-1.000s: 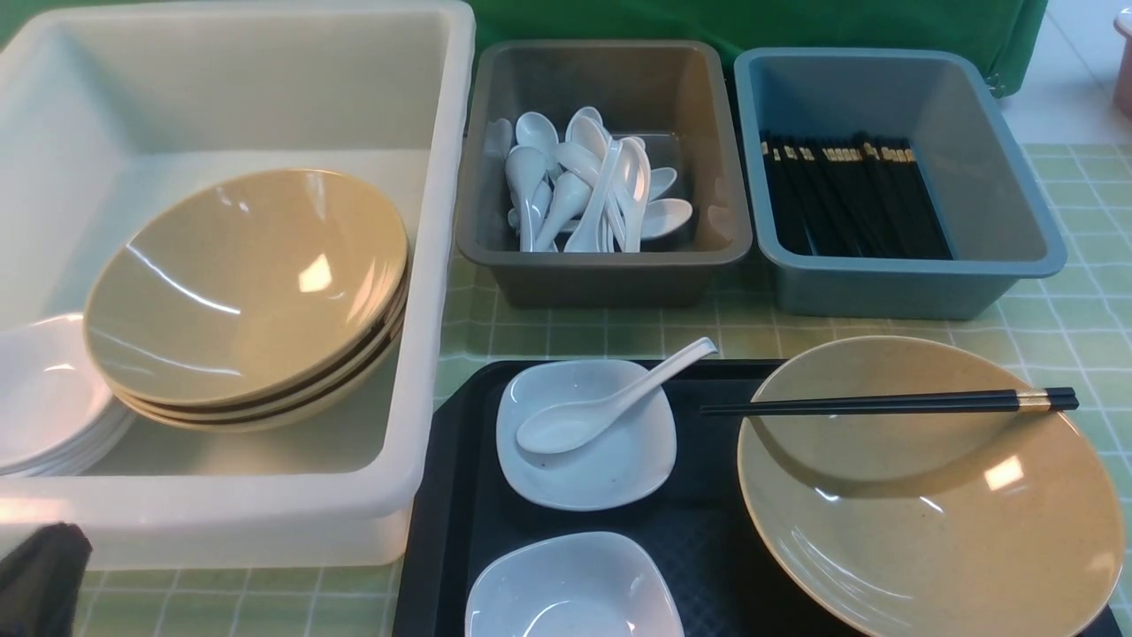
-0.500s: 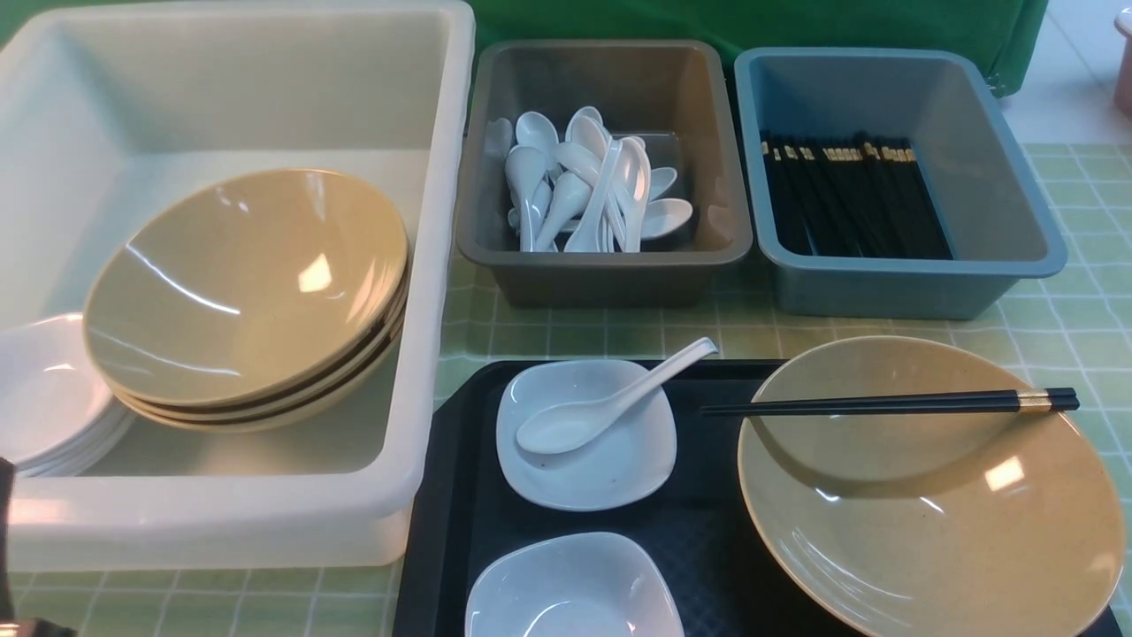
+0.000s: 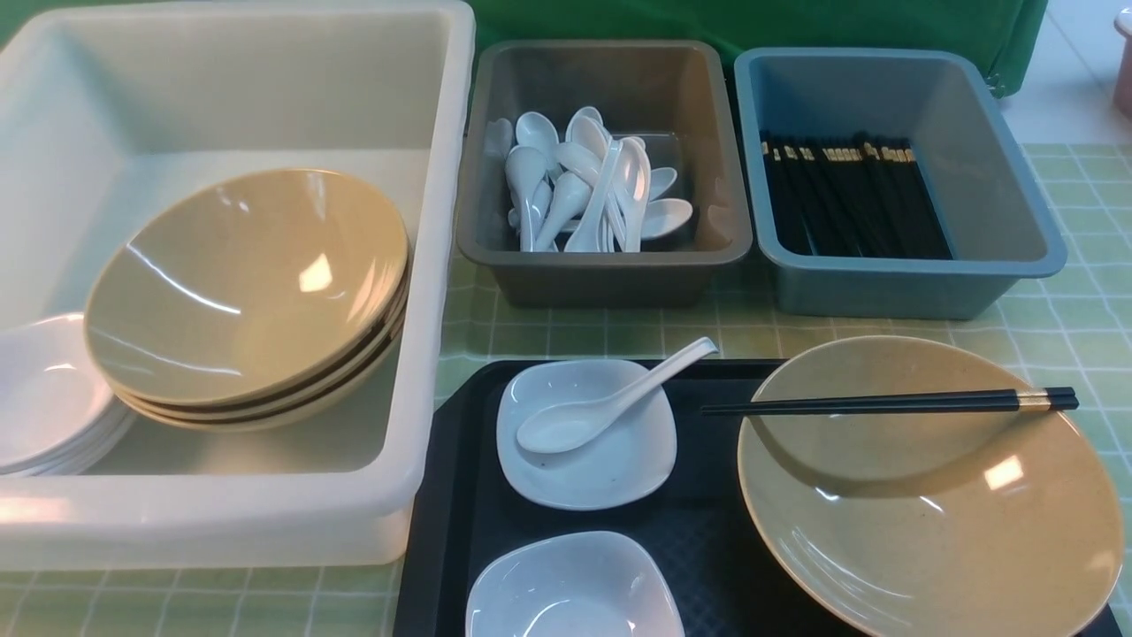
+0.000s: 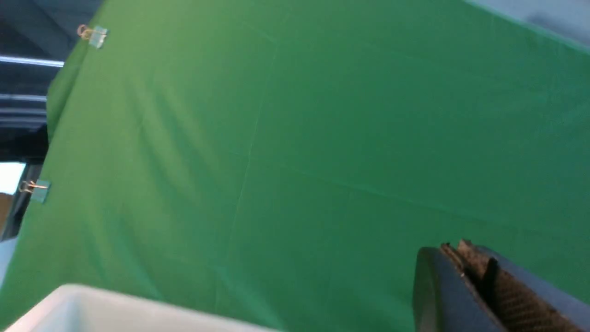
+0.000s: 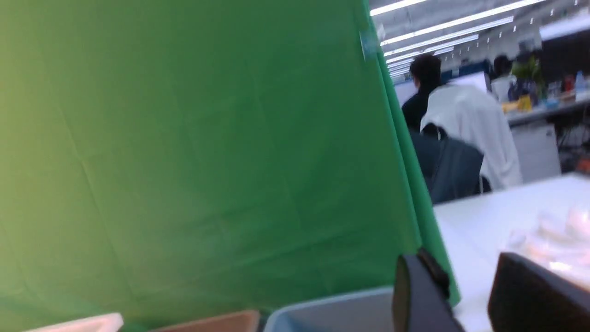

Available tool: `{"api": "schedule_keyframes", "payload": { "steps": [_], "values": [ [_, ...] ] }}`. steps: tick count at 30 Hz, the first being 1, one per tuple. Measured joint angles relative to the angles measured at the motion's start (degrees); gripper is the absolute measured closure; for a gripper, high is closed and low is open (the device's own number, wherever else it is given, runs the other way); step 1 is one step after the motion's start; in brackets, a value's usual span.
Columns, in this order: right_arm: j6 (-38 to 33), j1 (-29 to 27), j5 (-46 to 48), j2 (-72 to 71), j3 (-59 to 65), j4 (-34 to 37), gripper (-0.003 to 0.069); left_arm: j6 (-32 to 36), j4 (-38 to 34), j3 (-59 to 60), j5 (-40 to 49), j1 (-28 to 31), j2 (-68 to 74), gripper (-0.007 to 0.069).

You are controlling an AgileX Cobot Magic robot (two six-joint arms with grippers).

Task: On green table put chopsticks spoon bowls plates into blue grey white boxes.
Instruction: 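Move the grippers toward the tableware on the black tray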

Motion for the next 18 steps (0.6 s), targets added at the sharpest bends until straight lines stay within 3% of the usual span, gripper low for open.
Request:
{"api": "schedule_keyframes", "payload": {
  "steps": [4, 5, 7, 10, 13, 18],
  "values": [
    [-3.52, 0.0, 16.35, 12.53, -13.38, 0.0, 0.0423, -0.23, -2.03, -13.91, 18.26, 0.0, 12.94, 0.0626],
    [-3.73, 0.0, 18.05, 13.18, -13.85, 0.0, 0.0423, -0.25, -2.27, -13.91, 18.26, -0.07, 12.94, 0.0626],
    [-7.63, 0.0, 25.43, 21.18, -17.75, 0.0, 0.0423, 1.63, -7.05, -17.51, 27.41, -2.45, 20.37, 0.0626],
    [-9.53, 0.0, 27.83, 25.49, -18.05, 0.02, 0.0423, 5.16, -12.27, -16.76, 28.94, -7.07, 23.23, 0.0626],
    [-9.93, 0.76, 28.57, 28.63, -18.05, 0.07, 0.0423, 12.93, -18.45, -14.01, 28.65, -13.32, 24.33, 0.0626],
    [-14.21, 5.58, 31.87, 31.02, -18.24, 3.6, 0.0423, 22.4, -21.09, -10.73, 28.34, -19.36, 24.33, 0.0626]
  ]
}}
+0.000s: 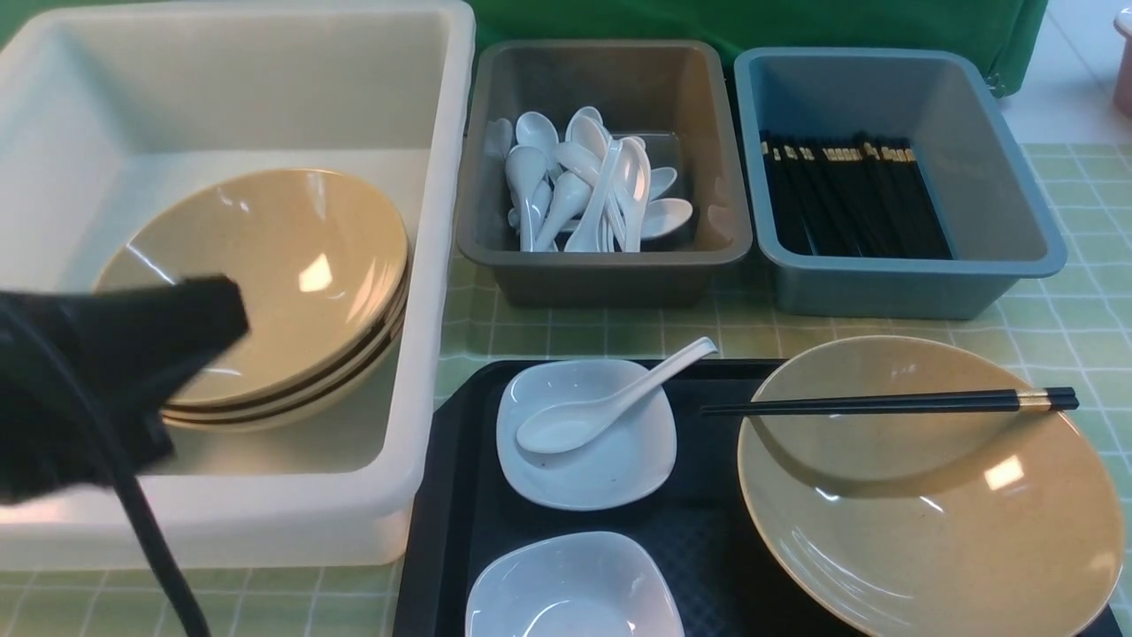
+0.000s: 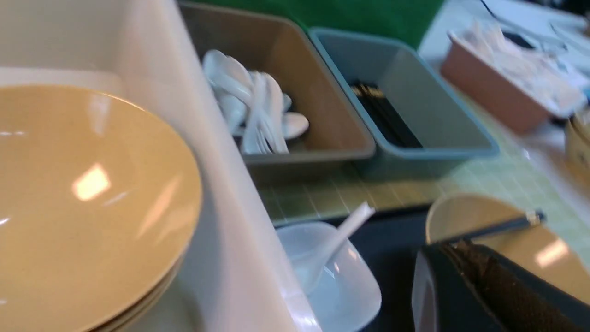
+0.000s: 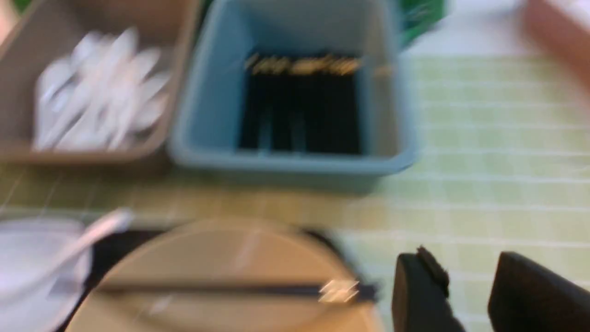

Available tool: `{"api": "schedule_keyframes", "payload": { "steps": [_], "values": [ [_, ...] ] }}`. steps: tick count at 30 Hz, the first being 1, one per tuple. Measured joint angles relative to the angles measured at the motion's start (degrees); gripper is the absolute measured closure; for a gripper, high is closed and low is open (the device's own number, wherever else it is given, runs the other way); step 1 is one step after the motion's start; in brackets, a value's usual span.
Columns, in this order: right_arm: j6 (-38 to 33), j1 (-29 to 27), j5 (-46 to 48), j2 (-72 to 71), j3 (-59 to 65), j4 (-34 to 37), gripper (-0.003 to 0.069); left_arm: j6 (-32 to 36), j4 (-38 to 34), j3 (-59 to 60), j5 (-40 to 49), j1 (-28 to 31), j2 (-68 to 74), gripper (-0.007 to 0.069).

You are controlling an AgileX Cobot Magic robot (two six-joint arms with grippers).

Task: On green table put chopsticks spoon bowls plates into blue grey white boxes.
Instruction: 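Move the grippers toward the tableware on the black tray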

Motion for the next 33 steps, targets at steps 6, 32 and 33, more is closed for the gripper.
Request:
{"api": "schedule_keyframes", "payload": {
  "steps": [6, 32, 33],
  "values": [
    [-15.68, 7.72, 6.94, 7.29, -0.27, 8.0, 0.0423, 3.29, -1.38, 0.53, 1.6, -1.76, 0.06, 0.0626],
    [-71.96, 14.15, 23.02, 42.33, -21.19, 6.79, 0.0166, 30.61, -8.0, 1.58, 12.27, -1.76, 0.06, 0.0626],
    [-72.66, 14.15, 22.95, 43.42, -21.39, 6.54, 0.0161, 30.73, -8.52, 1.65, 12.17, -1.76, 0.06, 0.0626]
  ]
}}
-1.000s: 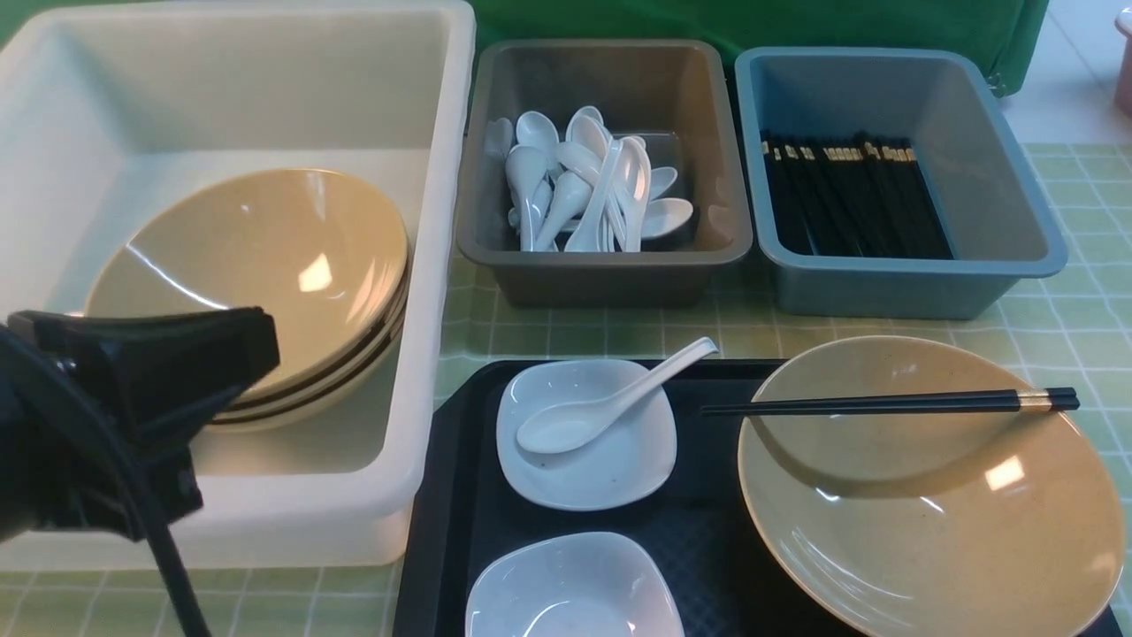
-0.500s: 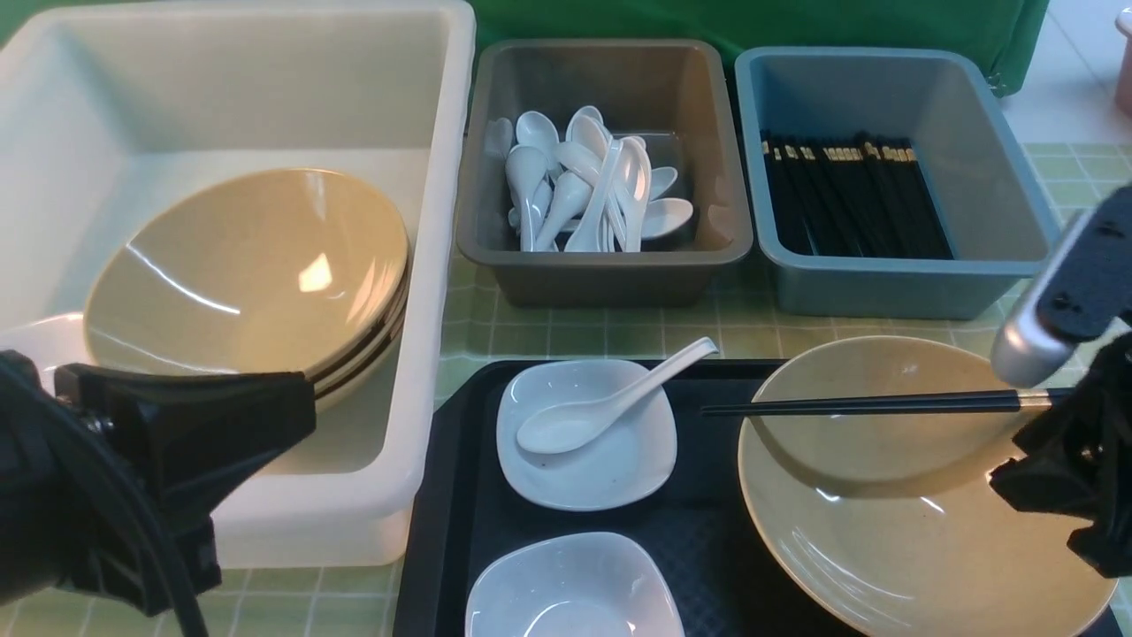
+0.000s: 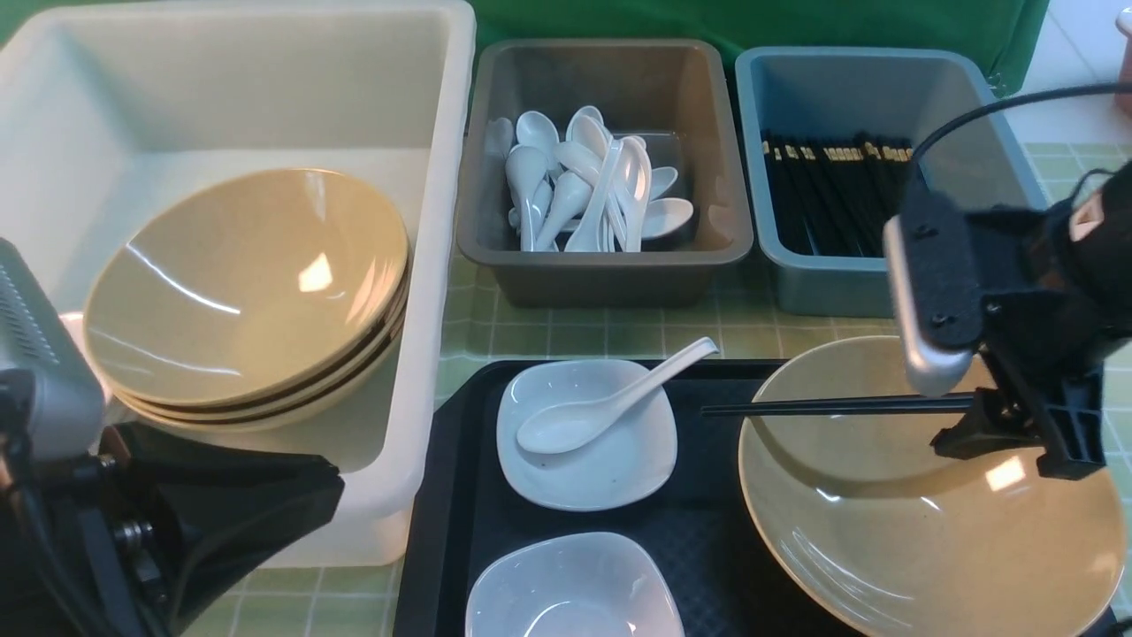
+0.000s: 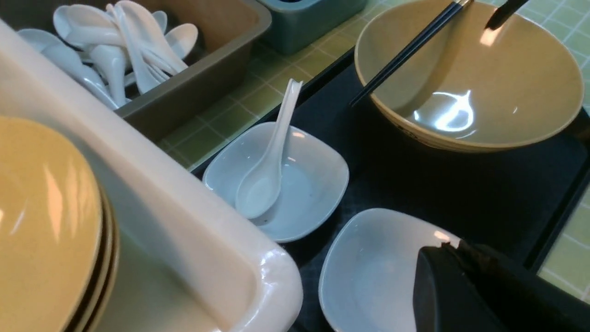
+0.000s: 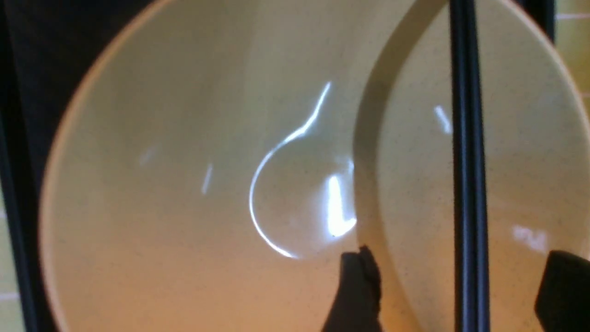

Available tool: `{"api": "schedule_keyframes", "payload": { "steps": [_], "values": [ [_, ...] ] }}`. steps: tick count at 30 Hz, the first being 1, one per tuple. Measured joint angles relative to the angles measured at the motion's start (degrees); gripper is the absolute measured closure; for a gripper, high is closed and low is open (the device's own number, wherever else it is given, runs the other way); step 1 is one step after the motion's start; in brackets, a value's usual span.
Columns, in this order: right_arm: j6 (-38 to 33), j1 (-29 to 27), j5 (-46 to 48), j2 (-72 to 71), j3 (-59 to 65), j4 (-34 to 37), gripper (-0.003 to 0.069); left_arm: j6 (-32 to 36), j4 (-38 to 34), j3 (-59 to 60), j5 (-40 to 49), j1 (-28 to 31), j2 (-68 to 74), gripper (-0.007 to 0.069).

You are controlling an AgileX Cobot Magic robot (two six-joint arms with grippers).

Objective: On green table put chopsticks spoon bowls plates into blue grey white boxes.

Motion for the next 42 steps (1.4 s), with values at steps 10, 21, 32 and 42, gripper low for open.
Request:
{"api": "schedule_keyframes", "payload": {
  "steps": [10, 21, 32, 42],
  "values": [
    [-4.64, 0.0, -4.3, 9.36, -1.92, -0.55, 0.0152, 0.05, -3.46, 0.0, -1.93, 0.0, 0.0, 0.0626],
    [-2.25, 0.0, -4.25, 13.33, -2.63, -0.78, 0.0417, 0.05, -3.62, 0.0, -2.24, 0.0, 0.0, 0.0626],
    [0.5, 0.0, 1.21, 13.33, -8.71, -0.78, 0.0557, -0.24, -3.68, 0.0, -2.47, 0.0, 0.0, 0.0626],
    [19.39, -1.38, 7.53, 14.27, -22.79, -0.59, 0.0557, -0.46, -3.68, 0.0, -2.83, 0.0, 0.0, 0.0626]
  ]
}}
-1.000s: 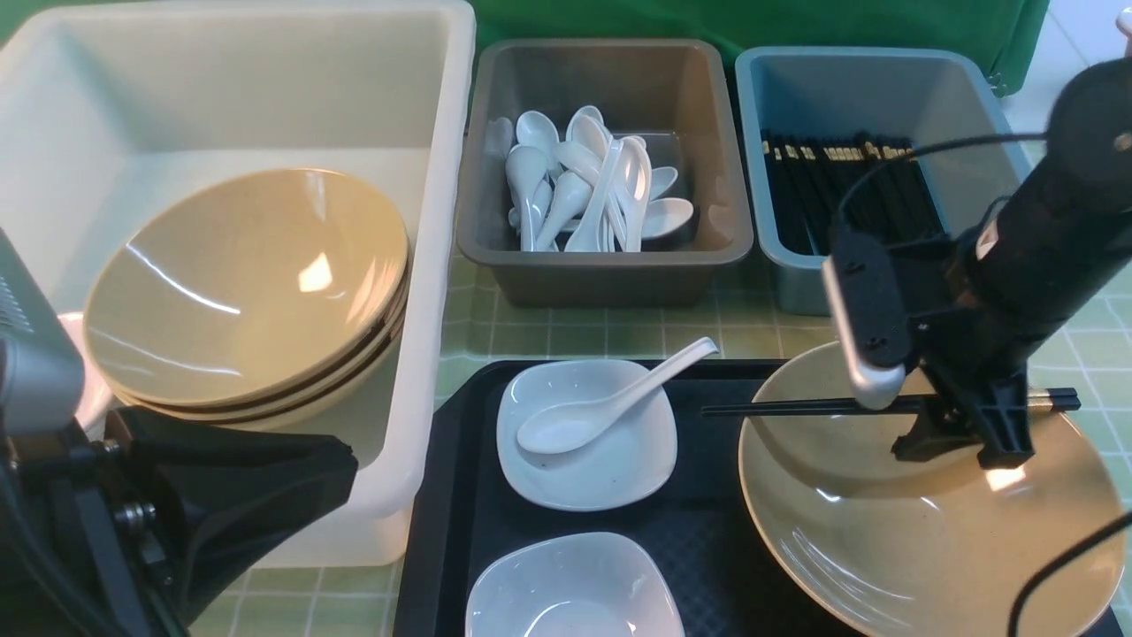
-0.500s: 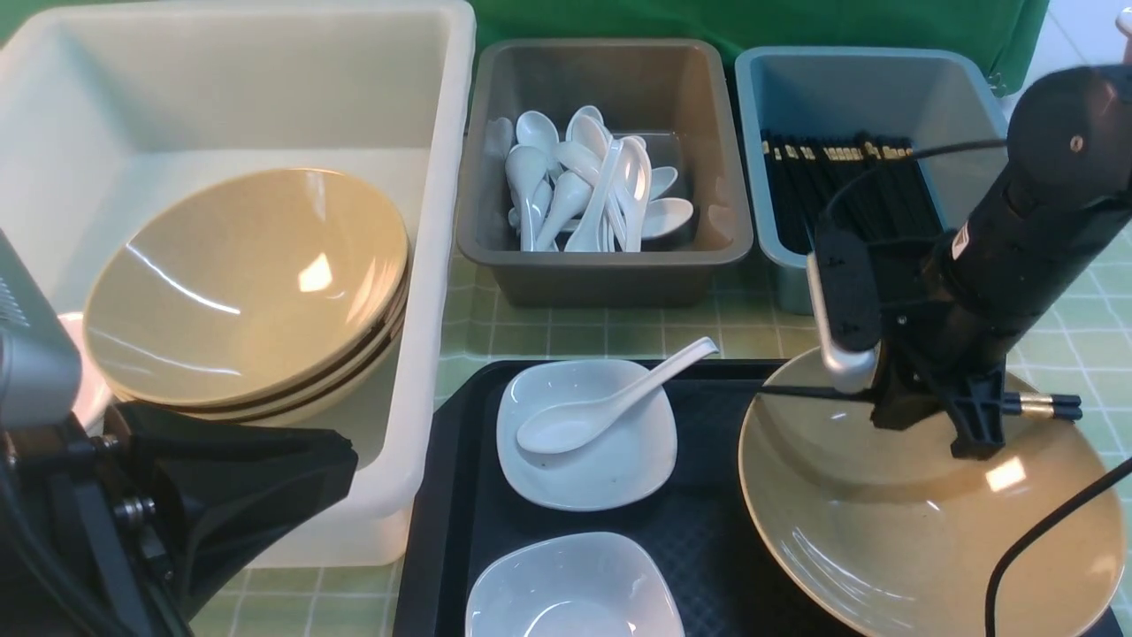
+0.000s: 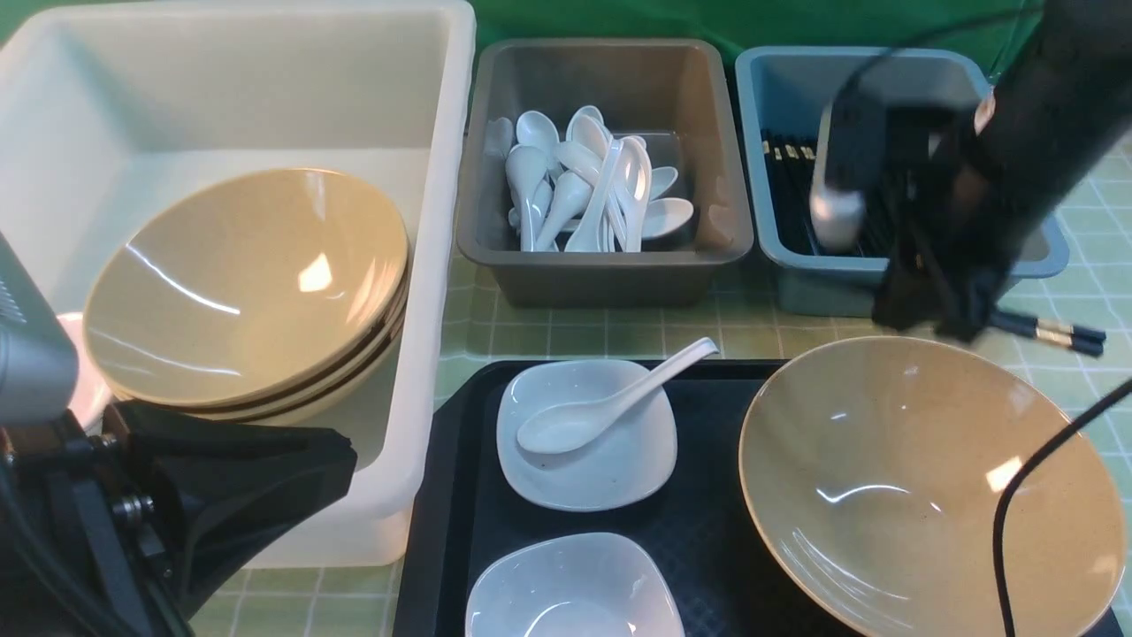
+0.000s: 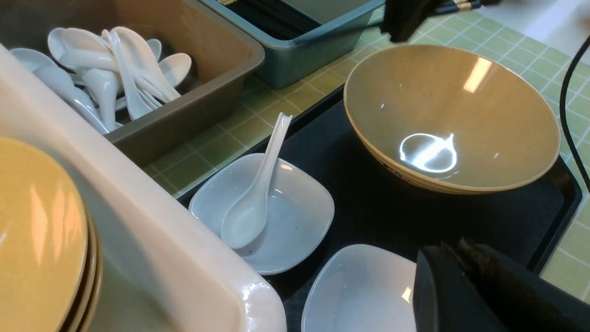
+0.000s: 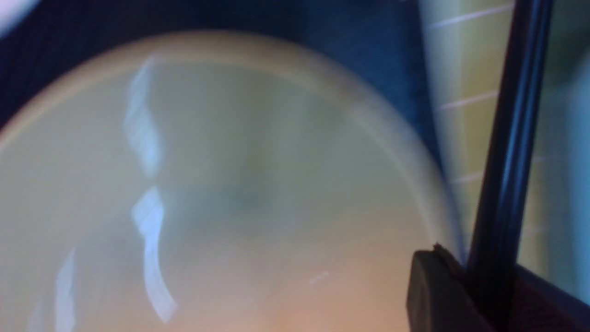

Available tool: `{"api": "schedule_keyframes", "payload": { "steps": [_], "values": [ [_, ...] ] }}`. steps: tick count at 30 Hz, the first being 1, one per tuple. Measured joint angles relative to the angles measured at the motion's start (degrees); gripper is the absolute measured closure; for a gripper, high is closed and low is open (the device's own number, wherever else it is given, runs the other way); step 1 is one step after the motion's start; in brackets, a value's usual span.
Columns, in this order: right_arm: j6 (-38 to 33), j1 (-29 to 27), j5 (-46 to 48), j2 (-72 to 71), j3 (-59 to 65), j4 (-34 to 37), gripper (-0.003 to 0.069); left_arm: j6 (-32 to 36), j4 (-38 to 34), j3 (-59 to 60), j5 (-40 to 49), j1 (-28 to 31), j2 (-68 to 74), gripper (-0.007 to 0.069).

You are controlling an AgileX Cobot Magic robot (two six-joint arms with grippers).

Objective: On green table put chopsticks spoon bowls plates into blue grey white boxes.

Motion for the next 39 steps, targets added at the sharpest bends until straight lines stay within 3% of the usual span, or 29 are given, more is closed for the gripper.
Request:
{"api": "schedule_keyframes", "payload": {
  "steps": [1, 3, 13, 15, 21, 32, 39],
  "values": [
    [5.5, -0.73, -0.96, 0.8, -2.91, 0.0, 0.0557, -0.05, 0.0, 0.0, -0.24, 0.0, 0.0, 0.0626],
    [9.31, -1.43, -2.25, 1.56, -4.86, 0.0, 0.0557, -0.04, 0.0, 0.0, -0.6, 0.0, 0.0, 0.0626],
    [52.93, -6.96, -31.99, 11.56, -9.83, 0.0, 0.0557, -2.69, 0.0, 0.0, -0.82, 0.0, 0.0, 0.0626],
    [56.37, -7.47, -34.46, 13.97, -9.83, 0.0, 0.0556, -3.25, 0.0, 0.0, -0.88, 0.0, 0.0, 0.0626],
    [60.79, -7.97, -37.3, 19.67, -9.83, 0.0, 0.0515, -4.27, 0.0, 0.0, -0.98, 0.0, 0.0, 0.0626],
    [62.72, -8.6, -36.87, 21.57, -9.83, 0.05, 0.021, -5.33, 0.0, 0.0, -1.0, 0.0, 0.0, 0.0626],
    [59.01, -8.6, -28.5, 16.35, -9.83, 0.05, 0.0168, -5.55, 0.0, 0.0, -1.0, 0.0, 0.0, 0.0626]
  ]
}}
